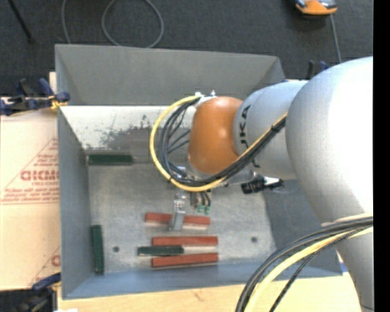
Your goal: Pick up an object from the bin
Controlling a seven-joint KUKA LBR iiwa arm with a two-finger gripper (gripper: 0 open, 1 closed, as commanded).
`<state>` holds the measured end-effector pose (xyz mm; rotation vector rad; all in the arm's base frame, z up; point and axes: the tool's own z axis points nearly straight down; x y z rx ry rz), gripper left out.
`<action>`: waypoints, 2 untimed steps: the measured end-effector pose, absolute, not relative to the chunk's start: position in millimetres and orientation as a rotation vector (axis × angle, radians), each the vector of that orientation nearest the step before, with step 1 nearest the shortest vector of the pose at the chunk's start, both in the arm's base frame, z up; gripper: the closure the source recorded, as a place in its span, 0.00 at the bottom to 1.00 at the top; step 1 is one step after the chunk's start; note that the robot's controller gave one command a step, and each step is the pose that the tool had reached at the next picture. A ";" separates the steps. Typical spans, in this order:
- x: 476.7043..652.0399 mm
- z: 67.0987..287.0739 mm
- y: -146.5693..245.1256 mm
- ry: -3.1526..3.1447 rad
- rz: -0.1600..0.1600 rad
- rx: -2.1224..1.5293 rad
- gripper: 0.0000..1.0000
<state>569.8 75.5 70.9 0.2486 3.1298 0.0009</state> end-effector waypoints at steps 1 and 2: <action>572.1 73.2 75.2 3.123 0.002 0.249 1.00; 574.4 144.6 74.4 3.123 0.003 0.249 1.00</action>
Offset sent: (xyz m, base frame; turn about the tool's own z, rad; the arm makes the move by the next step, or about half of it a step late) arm 0.0000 0.0000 0.0000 0.0000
